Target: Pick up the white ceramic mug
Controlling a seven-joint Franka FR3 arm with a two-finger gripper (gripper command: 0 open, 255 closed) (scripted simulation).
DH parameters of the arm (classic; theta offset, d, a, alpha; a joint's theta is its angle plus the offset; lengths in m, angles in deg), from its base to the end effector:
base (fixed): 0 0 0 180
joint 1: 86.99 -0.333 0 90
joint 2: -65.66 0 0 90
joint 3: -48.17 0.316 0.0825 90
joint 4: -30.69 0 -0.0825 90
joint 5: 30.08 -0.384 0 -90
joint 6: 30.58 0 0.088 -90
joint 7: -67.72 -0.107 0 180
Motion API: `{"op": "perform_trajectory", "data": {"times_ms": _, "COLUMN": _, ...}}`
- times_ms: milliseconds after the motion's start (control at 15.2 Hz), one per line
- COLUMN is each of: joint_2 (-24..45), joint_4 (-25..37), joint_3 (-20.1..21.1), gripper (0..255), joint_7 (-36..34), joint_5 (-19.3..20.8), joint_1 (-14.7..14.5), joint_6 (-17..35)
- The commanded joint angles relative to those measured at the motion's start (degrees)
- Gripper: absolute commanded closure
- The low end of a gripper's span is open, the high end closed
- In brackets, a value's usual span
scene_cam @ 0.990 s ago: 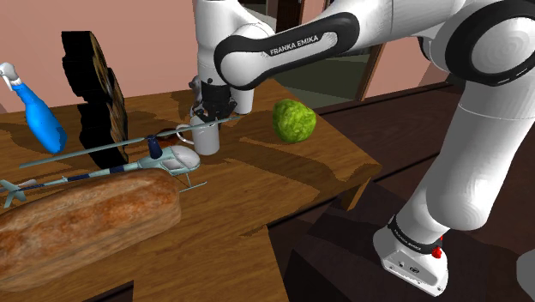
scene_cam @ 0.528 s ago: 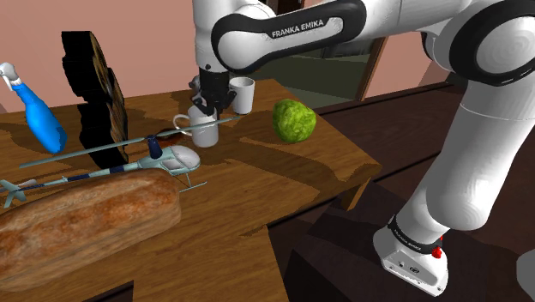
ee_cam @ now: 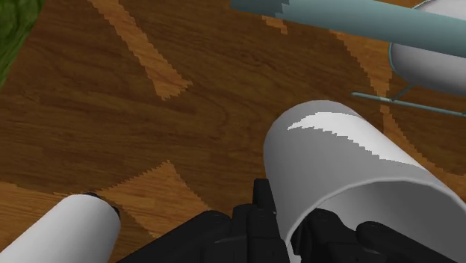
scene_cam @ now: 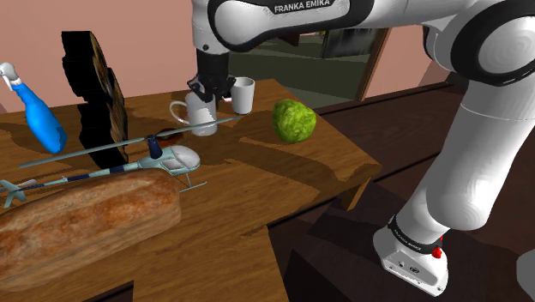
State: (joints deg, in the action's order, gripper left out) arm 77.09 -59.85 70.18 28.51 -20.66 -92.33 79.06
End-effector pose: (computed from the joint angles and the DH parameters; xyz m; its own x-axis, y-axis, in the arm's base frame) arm 0.5784 0.2636 0.5417 0.9701 -0.1744 0.1686 -0.1726 -0.9847 -0.0255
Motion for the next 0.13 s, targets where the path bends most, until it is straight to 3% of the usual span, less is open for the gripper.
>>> {"op": "perform_trajectory", "data": {"times_ms": 0, "joint_2": -0.14, "joint_4": 0.80, "joint_3": 0.03, "gripper": 255, "joint_7": 0.13, "joint_5": -0.10, "joint_1": 0.00, "joint_6": -0.93}}
{"op": "perform_trajectory", "data": {"times_ms": 66, "joint_2": -0.13, "joint_4": 0.81, "joint_3": 0.02, "gripper": 255, "joint_7": 0.13, "joint_5": -0.10, "joint_1": -0.01, "joint_6": -0.94}}
